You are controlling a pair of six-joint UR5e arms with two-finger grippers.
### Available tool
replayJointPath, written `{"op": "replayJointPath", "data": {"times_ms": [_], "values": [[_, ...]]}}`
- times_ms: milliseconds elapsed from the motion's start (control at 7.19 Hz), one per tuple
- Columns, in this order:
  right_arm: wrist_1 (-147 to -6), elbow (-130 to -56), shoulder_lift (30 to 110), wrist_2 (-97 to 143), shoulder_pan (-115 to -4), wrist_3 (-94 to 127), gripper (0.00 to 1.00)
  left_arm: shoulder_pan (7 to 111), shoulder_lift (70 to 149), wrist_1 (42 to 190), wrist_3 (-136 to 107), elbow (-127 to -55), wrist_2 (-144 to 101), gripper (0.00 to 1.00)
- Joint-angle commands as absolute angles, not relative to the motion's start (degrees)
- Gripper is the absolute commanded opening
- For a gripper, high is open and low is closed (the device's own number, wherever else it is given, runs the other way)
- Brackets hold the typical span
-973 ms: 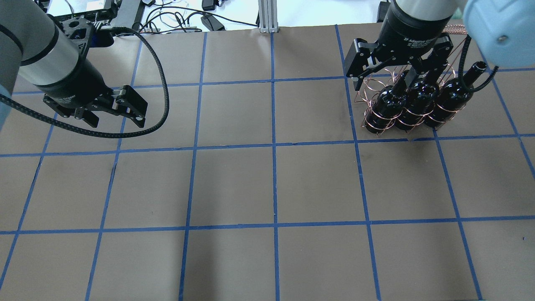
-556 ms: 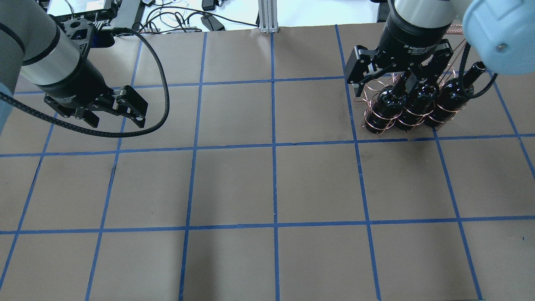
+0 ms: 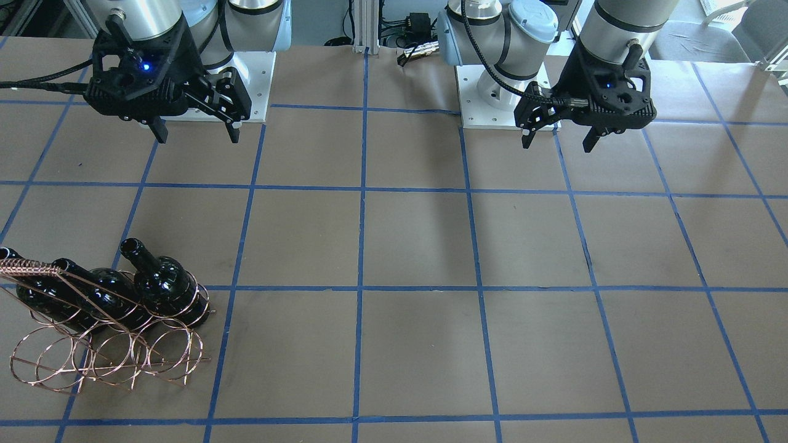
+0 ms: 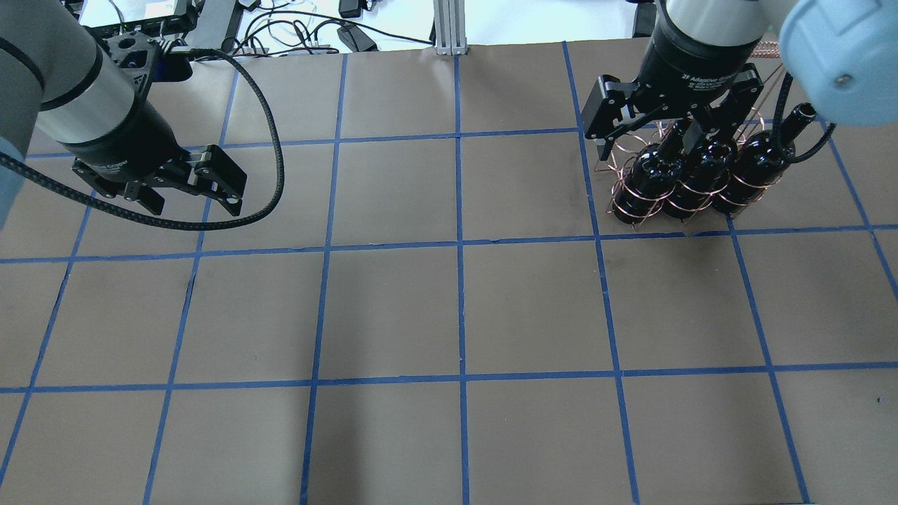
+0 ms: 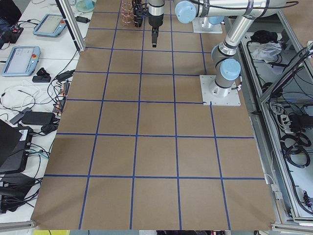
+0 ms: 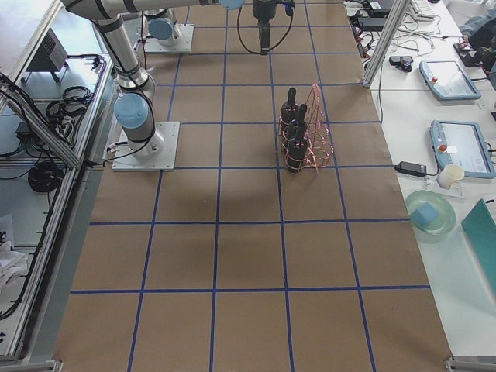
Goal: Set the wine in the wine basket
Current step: 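Open the right gripper and raise it away from the rack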
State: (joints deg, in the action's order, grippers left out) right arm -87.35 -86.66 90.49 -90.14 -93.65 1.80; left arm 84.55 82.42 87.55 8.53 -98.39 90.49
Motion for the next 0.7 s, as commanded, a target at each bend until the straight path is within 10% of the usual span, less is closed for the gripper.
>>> {"op": "replayJointPath", "data": {"times_ms": [0,556], "values": [[-87.4,-86.9,90.2,-90.0,-93.5,1.8,1.00,84.6,82.5,87.6,8.5,-98.4,90.5,1.00],[-87.9,-87.2,90.3,-90.1,-93.4,1.8,1.00,84.0,82.5,87.6,8.6,-98.4,90.6,1.00]]}}
